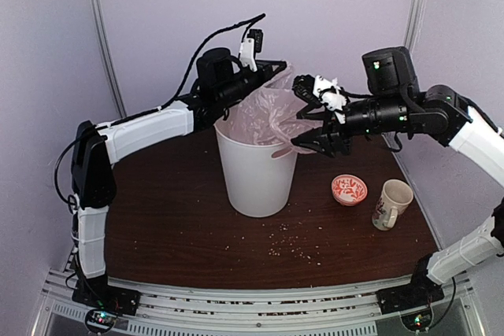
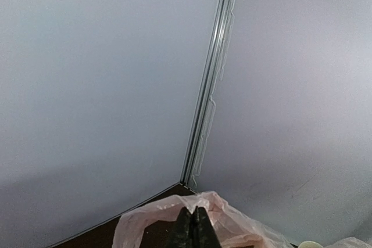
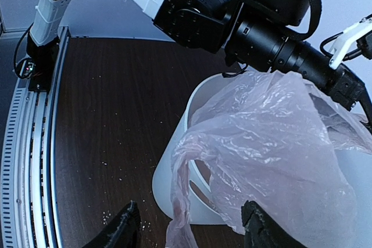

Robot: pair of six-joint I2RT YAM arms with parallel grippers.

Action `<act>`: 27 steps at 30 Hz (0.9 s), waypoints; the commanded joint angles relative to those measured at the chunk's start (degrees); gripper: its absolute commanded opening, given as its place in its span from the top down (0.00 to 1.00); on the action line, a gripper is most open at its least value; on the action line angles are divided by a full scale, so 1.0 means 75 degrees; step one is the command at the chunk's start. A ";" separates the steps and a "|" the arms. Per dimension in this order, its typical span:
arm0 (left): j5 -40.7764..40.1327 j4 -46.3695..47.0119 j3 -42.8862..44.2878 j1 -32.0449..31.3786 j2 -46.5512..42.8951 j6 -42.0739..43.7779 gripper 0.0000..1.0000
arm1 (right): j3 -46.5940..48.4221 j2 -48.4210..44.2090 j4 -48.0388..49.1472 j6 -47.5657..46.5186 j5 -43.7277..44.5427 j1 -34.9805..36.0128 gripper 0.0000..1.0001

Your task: Put the trash bags into the trash bin

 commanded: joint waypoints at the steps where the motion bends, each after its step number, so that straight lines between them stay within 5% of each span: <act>1: 0.0278 -0.0054 0.0300 -0.0089 0.0277 -0.0170 1.00 | 0.0126 0.0210 0.0399 0.0416 0.1191 0.0182 0.39; 11: -0.0478 -0.1186 -0.0622 -0.0086 -0.0755 0.0870 1.00 | -0.0601 0.0196 0.0469 0.0337 0.0980 0.0235 0.37; 23: -0.2152 -0.1550 -0.2855 0.0030 -0.2981 0.1582 1.00 | 0.0032 0.1173 0.0518 0.0061 0.1114 0.0396 0.38; 27: -0.1970 -0.1526 -0.3065 0.0064 -0.3086 0.1507 1.00 | 0.0121 0.1538 0.0479 -0.0035 0.1321 0.0566 0.47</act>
